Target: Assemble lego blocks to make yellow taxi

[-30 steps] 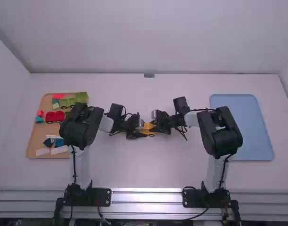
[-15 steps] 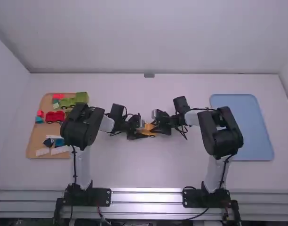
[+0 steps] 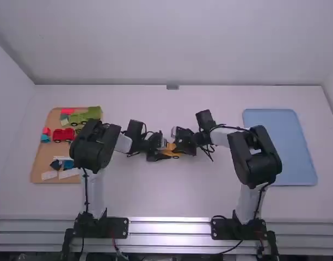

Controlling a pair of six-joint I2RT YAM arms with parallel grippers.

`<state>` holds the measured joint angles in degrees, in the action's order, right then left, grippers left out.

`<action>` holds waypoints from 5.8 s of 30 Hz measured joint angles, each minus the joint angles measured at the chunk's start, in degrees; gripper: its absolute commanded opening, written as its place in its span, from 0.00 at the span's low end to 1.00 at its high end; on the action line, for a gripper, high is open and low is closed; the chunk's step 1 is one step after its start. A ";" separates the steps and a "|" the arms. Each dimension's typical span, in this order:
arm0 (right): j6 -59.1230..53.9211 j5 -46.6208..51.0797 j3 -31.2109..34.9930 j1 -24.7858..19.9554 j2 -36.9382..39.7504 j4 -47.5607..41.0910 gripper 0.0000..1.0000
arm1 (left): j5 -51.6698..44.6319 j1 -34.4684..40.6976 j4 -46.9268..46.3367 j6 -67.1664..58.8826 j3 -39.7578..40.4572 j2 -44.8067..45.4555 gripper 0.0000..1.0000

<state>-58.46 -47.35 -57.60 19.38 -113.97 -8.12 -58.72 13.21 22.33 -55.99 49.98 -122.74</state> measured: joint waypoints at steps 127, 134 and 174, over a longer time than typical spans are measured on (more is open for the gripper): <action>28.50 22.75 1.40 -49.66 12.44 10.88 0.37 | 68.43 -1.38 -27.34 53.31 -0.76 49.94 0.99; 40.22 21.92 14.62 -54.90 12.44 25.24 0.56 | 67.49 -1.38 -26.58 53.99 -0.76 49.94 0.99; 42.51 44.98 -32.06 -6.21 17.86 -25.70 0.98 | 71.69 3.52 -51.74 56.00 14.67 59.34 0.98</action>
<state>-15.94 -2.37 -89.67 13.17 -96.12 -33.82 12.97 16.73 -29.41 0.01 64.64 -63.40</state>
